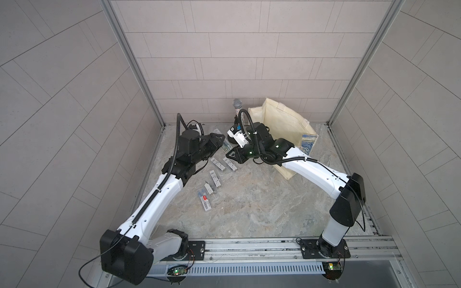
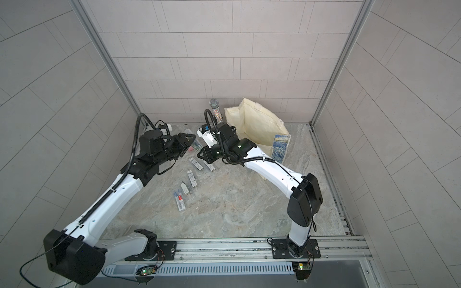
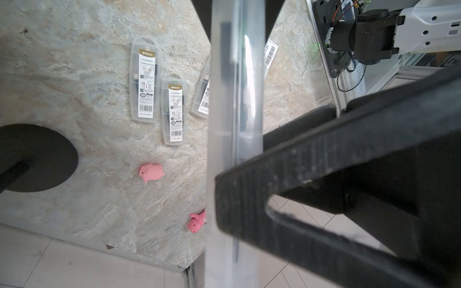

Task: Put the compass set into the canvas bag
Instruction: Place the compass set in the canvas bag.

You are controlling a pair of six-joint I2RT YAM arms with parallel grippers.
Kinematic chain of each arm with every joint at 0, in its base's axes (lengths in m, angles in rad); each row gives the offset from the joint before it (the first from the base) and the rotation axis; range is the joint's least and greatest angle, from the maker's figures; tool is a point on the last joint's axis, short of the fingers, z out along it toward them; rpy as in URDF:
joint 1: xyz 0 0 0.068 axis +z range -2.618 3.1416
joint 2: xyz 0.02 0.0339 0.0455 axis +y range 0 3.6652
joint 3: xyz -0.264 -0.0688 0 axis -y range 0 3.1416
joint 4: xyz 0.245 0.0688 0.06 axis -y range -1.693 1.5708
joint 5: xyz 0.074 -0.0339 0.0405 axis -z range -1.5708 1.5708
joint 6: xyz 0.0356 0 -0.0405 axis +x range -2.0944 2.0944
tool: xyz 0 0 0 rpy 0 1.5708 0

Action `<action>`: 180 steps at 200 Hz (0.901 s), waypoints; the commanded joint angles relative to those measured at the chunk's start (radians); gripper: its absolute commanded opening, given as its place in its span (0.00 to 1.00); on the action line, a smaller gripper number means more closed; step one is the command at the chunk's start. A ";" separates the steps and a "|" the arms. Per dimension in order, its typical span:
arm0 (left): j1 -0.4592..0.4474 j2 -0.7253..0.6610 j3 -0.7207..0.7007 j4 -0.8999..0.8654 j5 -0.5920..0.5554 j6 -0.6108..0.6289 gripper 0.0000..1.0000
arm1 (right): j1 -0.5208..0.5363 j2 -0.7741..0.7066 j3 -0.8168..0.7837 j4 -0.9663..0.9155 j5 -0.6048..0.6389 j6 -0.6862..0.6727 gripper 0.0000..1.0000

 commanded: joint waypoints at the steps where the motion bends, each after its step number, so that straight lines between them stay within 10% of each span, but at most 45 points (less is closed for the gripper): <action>1: 0.002 -0.036 0.037 -0.042 -0.037 0.070 0.65 | -0.013 -0.032 0.027 -0.039 0.038 -0.031 0.00; 180: 0.017 -0.023 0.031 -0.248 0.140 0.513 0.70 | -0.374 -0.079 0.384 -0.412 0.219 -0.229 0.00</action>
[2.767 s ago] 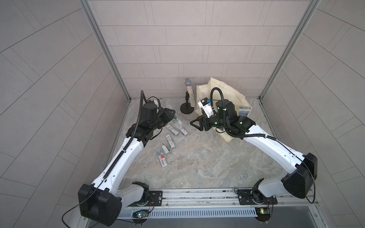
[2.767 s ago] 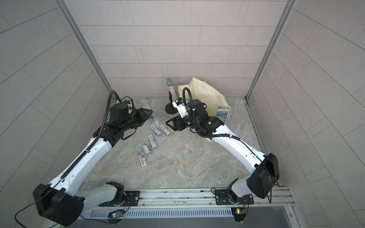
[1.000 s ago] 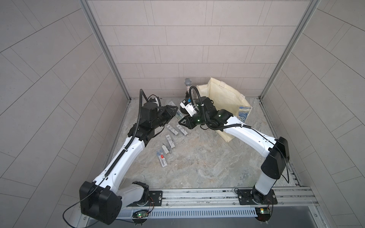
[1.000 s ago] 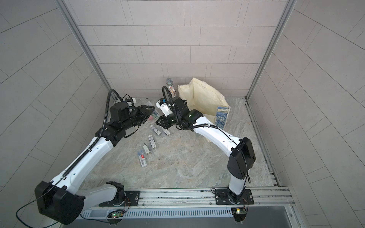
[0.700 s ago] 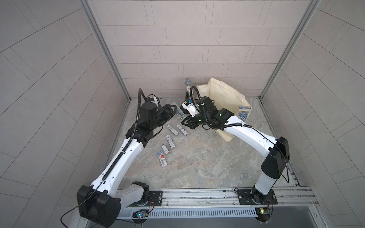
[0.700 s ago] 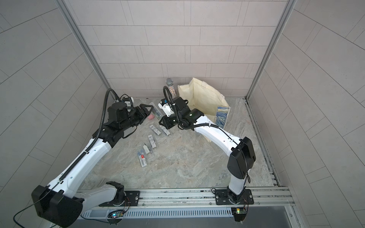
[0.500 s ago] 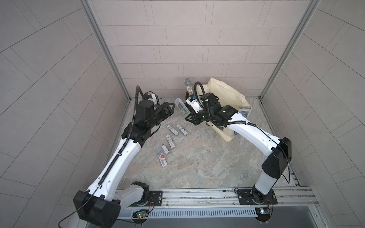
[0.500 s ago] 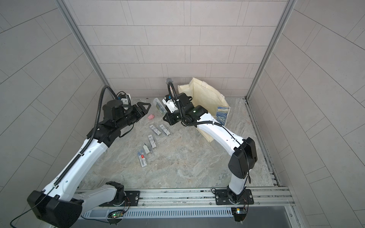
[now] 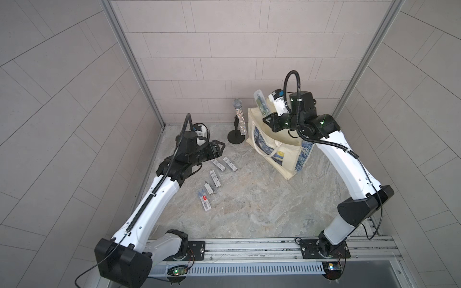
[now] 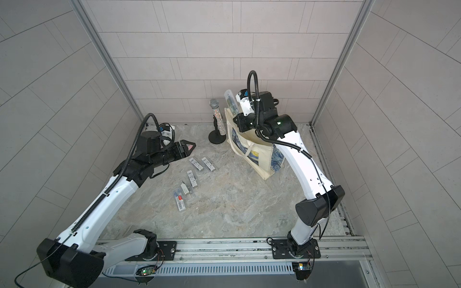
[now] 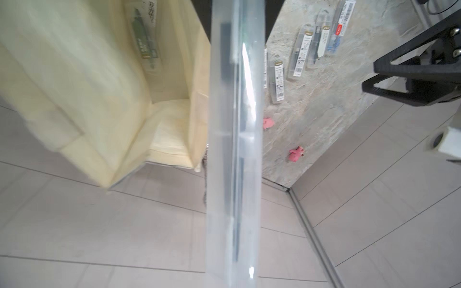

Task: Put the compass set into the canvas bag
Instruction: Place the compass set in the canvas bag.

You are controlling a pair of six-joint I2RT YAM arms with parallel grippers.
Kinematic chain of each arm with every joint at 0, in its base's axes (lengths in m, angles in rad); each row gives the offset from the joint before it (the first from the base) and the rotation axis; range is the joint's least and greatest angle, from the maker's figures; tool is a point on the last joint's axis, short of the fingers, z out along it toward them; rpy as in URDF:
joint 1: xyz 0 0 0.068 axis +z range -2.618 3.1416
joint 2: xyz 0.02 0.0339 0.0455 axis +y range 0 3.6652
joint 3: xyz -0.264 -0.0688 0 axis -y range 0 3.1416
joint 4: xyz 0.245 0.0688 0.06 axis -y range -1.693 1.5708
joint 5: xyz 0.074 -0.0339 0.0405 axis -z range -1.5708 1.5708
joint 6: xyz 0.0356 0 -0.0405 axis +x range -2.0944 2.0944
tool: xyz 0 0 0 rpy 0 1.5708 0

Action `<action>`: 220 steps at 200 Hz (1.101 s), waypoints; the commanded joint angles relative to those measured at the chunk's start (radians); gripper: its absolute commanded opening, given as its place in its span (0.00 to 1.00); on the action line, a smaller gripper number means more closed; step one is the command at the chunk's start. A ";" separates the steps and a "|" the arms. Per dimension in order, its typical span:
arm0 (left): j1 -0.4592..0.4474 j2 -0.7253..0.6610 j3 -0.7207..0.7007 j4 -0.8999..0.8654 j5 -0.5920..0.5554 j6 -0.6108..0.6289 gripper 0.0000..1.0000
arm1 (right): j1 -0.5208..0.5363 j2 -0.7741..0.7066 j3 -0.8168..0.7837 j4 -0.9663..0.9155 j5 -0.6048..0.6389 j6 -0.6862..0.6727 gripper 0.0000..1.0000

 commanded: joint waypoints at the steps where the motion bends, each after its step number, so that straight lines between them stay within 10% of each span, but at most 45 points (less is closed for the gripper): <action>1: 0.003 0.006 -0.009 -0.014 0.056 0.091 0.70 | -0.037 0.003 0.026 -0.094 0.049 -0.073 0.00; 220: 0.065 0.053 -0.058 -0.028 0.015 0.176 0.70 | -0.091 0.516 0.416 -0.441 0.367 -0.231 0.00</action>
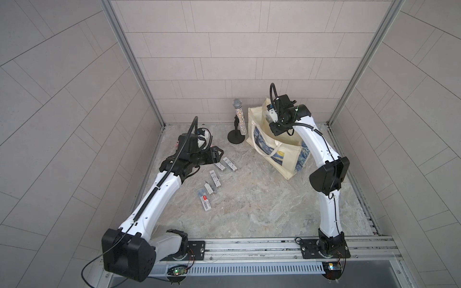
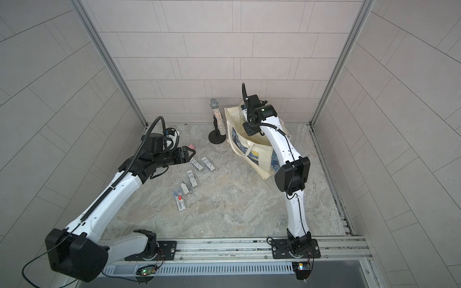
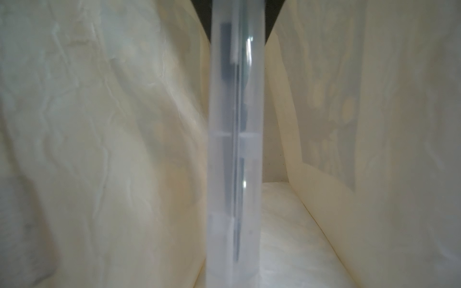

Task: Put the compass set into the canvas bag
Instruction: Place the compass set in the canvas bag.

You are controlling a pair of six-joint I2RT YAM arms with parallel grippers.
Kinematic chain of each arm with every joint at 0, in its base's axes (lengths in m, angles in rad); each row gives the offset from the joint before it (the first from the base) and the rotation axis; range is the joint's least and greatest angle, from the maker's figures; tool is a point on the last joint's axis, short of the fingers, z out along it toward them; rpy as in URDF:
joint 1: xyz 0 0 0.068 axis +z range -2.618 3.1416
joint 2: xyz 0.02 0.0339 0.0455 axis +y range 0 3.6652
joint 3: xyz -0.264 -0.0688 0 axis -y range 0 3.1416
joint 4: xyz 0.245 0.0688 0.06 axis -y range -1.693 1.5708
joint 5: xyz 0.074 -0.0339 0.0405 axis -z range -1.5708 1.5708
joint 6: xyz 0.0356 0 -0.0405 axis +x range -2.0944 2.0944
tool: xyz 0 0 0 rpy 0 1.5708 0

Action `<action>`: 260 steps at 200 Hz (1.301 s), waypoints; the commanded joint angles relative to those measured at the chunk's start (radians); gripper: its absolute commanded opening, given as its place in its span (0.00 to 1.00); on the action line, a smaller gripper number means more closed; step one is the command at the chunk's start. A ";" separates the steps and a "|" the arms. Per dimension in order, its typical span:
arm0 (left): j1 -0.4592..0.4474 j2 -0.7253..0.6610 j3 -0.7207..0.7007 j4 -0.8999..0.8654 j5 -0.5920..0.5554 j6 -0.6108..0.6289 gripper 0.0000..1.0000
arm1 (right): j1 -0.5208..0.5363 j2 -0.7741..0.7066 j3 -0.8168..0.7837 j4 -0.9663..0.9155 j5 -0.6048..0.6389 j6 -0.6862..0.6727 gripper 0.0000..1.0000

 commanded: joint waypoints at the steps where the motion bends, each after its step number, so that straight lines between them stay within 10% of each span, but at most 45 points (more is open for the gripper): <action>1: 0.010 0.000 -0.021 0.024 -0.013 0.009 0.70 | -0.013 0.017 0.042 -0.048 0.043 -0.015 0.00; 260: 0.034 0.018 -0.061 0.055 0.003 -0.003 0.70 | -0.055 0.266 0.063 -0.088 0.071 0.022 0.00</action>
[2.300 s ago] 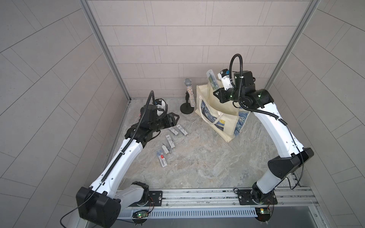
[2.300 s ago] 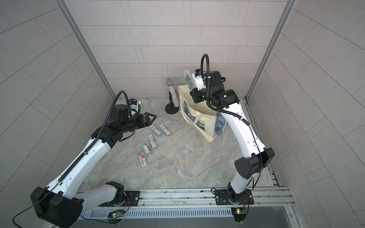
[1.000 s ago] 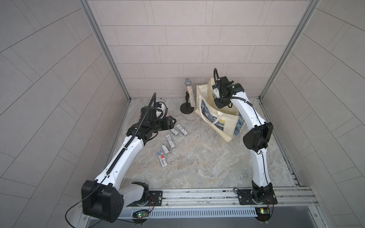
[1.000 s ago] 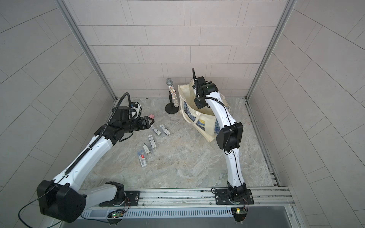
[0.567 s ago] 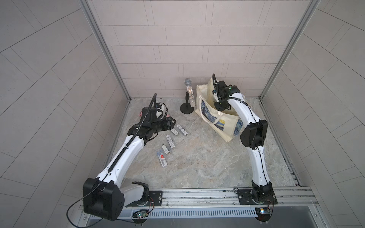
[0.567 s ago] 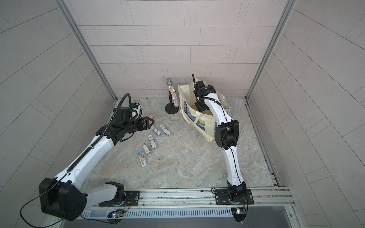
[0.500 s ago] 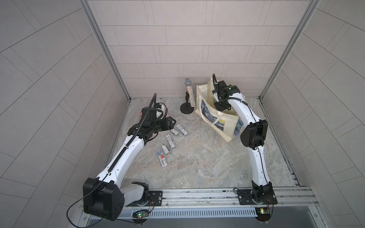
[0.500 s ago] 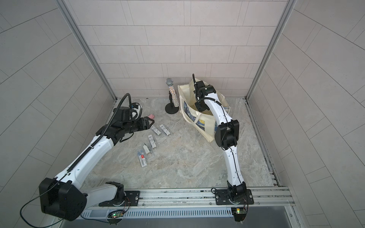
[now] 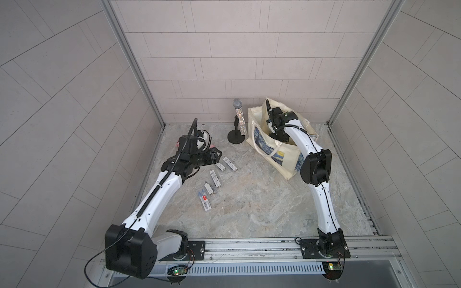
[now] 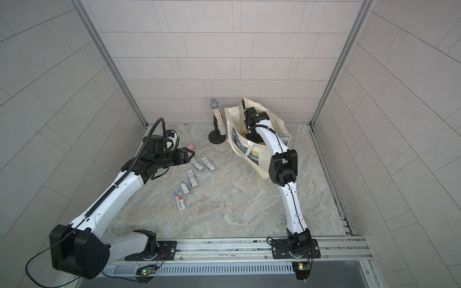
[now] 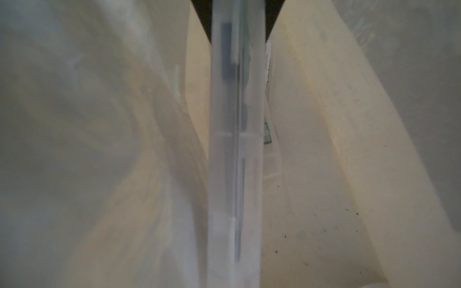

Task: Put the compass set into the canvas bag
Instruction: Place the compass set in the canvas bag.

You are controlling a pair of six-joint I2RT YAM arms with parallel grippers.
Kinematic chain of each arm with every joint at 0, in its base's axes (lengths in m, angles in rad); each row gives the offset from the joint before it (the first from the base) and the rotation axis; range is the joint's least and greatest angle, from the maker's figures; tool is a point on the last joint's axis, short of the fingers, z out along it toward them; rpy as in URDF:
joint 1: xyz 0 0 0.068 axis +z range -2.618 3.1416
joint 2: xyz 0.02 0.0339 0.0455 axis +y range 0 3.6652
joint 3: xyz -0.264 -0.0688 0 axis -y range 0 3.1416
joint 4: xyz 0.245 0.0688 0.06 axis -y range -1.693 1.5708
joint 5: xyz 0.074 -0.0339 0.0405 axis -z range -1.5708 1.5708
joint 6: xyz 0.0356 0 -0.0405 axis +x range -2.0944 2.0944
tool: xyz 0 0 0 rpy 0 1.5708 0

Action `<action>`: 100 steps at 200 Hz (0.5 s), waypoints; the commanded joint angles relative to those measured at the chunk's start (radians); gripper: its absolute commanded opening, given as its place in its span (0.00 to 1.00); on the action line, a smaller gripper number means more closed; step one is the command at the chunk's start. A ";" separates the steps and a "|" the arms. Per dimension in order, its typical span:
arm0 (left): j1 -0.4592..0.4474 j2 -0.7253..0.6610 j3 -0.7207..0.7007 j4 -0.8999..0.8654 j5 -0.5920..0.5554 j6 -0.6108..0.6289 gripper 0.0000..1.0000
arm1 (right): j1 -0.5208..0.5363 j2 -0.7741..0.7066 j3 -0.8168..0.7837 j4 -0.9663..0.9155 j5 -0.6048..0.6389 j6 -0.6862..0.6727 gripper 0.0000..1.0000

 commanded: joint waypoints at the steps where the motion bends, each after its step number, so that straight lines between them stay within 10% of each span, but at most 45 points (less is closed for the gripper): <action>1: 0.009 -0.002 -0.017 0.012 0.008 -0.002 0.70 | -0.008 0.016 0.012 -0.022 0.014 0.016 0.00; 57: 0.010 0.000 -0.023 0.018 0.015 0.005 0.70 | -0.010 0.027 0.013 -0.013 0.030 0.037 0.00; 100: 0.014 -0.003 -0.029 0.019 0.008 0.005 0.71 | -0.010 0.008 0.042 -0.024 0.035 0.038 0.22</action>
